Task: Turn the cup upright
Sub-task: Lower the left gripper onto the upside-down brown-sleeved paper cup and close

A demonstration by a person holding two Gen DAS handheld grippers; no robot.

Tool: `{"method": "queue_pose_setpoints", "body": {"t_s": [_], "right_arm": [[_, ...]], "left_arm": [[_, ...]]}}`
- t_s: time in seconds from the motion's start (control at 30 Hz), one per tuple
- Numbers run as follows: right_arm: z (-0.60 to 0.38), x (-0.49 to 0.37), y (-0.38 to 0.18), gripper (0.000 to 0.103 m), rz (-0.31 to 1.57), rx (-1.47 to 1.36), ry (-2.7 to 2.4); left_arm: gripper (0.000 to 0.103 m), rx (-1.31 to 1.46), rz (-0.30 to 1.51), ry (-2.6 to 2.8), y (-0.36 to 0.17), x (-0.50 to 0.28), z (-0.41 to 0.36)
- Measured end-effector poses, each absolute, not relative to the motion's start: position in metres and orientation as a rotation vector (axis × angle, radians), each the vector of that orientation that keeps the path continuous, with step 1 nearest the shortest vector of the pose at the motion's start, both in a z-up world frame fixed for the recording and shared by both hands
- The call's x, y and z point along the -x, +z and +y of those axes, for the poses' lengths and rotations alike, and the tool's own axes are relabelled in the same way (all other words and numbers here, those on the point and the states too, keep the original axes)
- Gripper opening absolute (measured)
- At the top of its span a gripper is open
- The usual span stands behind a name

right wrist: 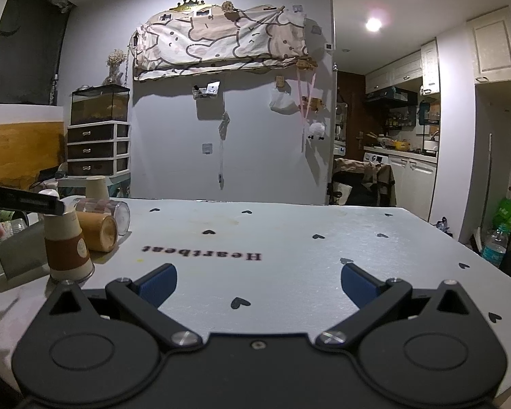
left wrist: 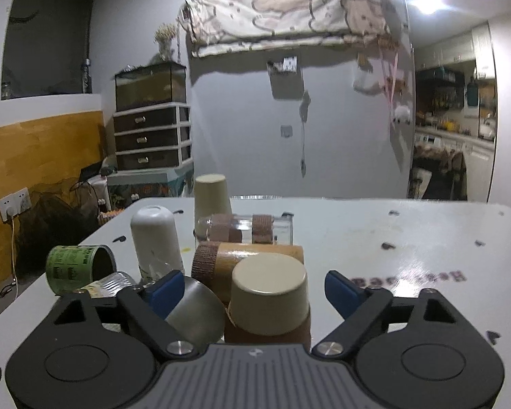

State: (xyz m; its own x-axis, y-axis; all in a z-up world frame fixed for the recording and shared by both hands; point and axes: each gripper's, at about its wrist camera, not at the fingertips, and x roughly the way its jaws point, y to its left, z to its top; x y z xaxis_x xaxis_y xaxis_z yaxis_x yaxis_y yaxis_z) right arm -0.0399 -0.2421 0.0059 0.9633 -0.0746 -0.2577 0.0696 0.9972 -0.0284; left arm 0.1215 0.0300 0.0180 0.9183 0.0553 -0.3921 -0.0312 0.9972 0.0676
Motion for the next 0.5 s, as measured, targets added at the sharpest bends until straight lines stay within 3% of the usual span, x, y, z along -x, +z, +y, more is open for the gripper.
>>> {"method": "queue_pose_setpoints", "body": {"t_s": [0.23,0.37,0.5], "right_arm": [[-0.242,0.041,0.004,0.103,0.262,0.017,-0.061],[-0.242,0.041,0.003,0.103,0.263,0.016,-0.061],[-0.242,0.041,0.003,0.103,0.263,0.013,-0.061]], "left_arm": [[0.084,-0.092,0.462,0.068,0.003,-0.150,0.028],[0.063,-0.046,0.487,0.003,-0.001,-0.152,0.030],[0.062,-0.060,0.485,-0.001,-0.001,-0.147,0.022]]}}
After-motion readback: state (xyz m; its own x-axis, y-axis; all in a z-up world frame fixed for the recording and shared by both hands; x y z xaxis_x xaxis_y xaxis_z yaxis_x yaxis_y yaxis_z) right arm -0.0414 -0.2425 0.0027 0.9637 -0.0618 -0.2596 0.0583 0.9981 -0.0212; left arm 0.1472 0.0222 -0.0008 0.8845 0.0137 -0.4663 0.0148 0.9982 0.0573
